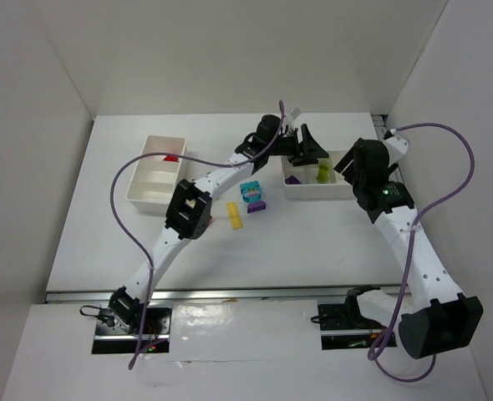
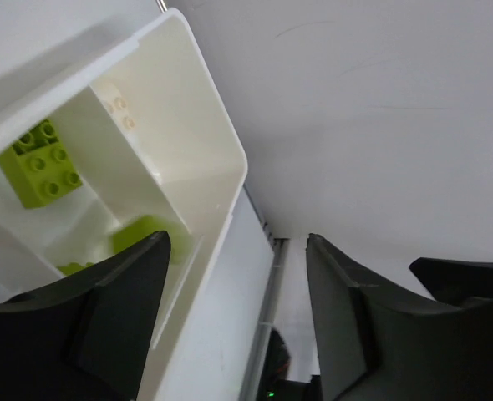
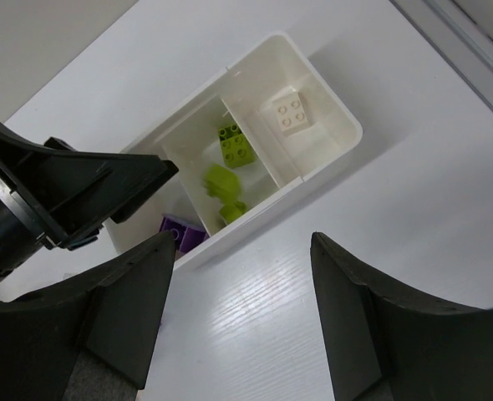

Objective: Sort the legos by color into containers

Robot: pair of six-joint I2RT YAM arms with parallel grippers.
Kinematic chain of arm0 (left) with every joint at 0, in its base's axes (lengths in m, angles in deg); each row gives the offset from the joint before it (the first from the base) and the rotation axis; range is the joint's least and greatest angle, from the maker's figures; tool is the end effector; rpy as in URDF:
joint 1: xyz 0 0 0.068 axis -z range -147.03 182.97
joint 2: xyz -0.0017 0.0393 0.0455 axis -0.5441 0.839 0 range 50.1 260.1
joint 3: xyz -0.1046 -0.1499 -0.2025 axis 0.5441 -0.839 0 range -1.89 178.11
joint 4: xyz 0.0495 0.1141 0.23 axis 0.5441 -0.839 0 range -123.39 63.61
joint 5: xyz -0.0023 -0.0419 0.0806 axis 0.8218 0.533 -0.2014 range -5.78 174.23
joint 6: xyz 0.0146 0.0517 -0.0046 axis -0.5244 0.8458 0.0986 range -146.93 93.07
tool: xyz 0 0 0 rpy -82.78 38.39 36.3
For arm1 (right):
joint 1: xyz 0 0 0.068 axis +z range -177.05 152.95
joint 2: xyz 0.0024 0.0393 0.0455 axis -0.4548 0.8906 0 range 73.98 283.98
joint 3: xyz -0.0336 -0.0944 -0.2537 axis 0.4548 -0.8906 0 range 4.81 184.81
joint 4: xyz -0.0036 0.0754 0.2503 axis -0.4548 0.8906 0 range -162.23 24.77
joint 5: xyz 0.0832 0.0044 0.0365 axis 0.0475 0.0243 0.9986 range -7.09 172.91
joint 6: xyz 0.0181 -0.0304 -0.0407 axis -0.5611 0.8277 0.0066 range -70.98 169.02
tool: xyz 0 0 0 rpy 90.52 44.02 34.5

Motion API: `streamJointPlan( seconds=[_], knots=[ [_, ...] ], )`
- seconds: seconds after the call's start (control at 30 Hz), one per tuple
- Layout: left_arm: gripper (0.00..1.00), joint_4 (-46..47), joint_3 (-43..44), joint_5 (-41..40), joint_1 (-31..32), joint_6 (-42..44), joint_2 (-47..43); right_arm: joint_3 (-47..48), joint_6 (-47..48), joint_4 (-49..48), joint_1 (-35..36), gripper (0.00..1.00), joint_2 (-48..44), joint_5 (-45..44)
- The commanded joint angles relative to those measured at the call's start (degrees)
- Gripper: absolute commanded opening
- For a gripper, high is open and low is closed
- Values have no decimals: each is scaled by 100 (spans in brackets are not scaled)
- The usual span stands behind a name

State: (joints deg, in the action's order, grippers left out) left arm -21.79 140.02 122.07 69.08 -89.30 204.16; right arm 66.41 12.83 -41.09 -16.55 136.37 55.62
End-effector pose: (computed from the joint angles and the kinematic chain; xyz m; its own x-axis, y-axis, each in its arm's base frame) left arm 0.4804 -0.3777 0.2226 -0.8969 -0.2116 -0.3885 0.3498 0.1983 -0.9156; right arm 0.2323 0.0265 0.3481 -0.2895 0.4799 -0.8282 0.4850 0.8195 0.3054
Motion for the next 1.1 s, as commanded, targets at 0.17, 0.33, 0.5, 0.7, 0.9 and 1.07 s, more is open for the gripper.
streamJointPlan(
  seconds=[0.17,0.33,0.5,0.7,0.9,1.07],
  knots=[
    [87,454,223,135,44,-153,-103,1,102,-143,-136,73,-25,57],
    [86,87,-311,372,-26,233,-1007,1,419,-450,-136,73,-78,732],
    [81,-1150,-1758,23,-613,1382,-2589,-60,796,-889,-136,73,167,2014],
    [80,-2706,-3291,-1286,-1422,2544,-4655,262,1394,-1137,714,73,1210,3142],
    [82,-3738,-3836,-2711,-2326,2862,-5727,1379,1852,-267,2446,76,2776,2528],
    [82,-3905,-4267,-3160,-2943,2862,-6246,2004,1852,-37,3115,77,3902,2201]
  ],
)
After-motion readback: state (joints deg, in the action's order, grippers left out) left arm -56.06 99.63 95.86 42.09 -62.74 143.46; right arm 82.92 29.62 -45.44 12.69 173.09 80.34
